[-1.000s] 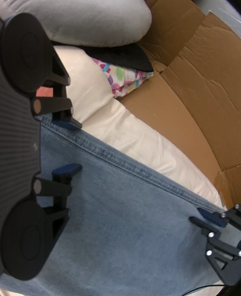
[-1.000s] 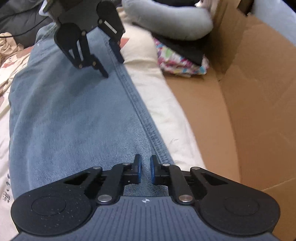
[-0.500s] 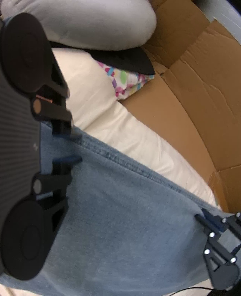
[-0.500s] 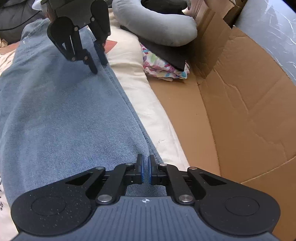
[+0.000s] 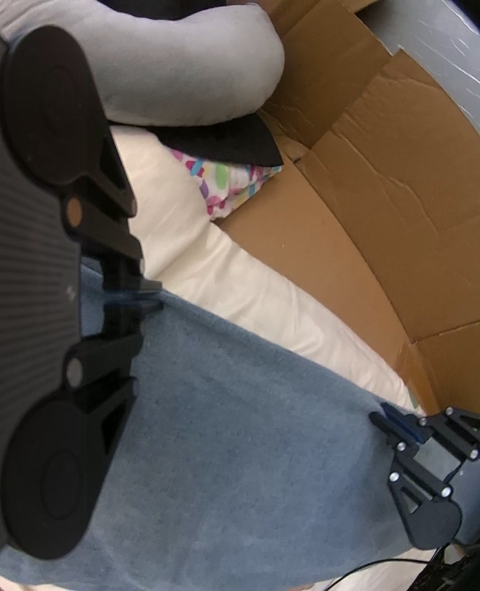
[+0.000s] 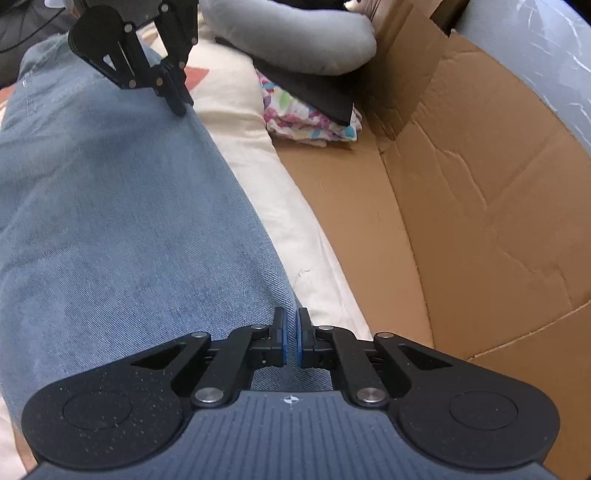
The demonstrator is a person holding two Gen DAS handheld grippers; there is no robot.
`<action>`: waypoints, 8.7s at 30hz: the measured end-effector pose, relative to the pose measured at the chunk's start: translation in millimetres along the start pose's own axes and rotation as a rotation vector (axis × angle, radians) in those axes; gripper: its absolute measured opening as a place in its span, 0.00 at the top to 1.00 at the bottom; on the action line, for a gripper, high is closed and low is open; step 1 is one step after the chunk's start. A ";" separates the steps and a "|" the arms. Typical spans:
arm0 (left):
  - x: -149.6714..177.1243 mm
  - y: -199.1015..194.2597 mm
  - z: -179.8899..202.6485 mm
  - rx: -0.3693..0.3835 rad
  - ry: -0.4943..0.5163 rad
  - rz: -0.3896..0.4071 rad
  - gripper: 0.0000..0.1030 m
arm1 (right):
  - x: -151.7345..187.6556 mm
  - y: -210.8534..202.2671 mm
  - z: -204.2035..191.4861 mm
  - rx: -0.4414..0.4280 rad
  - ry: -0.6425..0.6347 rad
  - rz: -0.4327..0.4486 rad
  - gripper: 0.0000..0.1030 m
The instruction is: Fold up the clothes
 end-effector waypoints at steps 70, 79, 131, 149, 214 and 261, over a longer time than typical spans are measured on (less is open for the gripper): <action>190.6 -72.4 -74.5 -0.195 -0.201 -0.125 0.64 | -188.9 37.5 -116.7 -0.212 -0.035 0.278 0.60; 194.2 -64.9 -76.5 -0.126 -0.278 -0.136 0.91 | -185.7 36.1 -118.4 -0.190 -0.101 0.270 1.00; -51.8 -76.4 -3.8 -0.076 -0.325 0.257 0.86 | 170.8 -96.4 78.9 0.256 0.493 0.062 0.65; -177.7 -11.3 80.9 0.122 -0.232 0.271 0.73 | 255.6 -97.7 113.4 0.382 0.748 0.035 0.56; -293.5 51.7 135.8 0.107 0.061 0.057 0.88 | 366.8 -169.8 -48.3 0.324 1.370 0.094 0.49; -328.5 -11.1 344.3 0.128 -0.044 0.194 0.57 | 392.6 -173.7 -56.5 0.314 1.553 0.183 0.48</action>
Point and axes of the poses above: each gripper's, at about its wrist camera, not at the fingertips, and y roughly the way its jaws point, z to its right, x to its underside, the point moved 6 cm from there along y, roughly the way its jaws point, and after that the axes turned 5 degrees about -z, right-handed, at the moved point
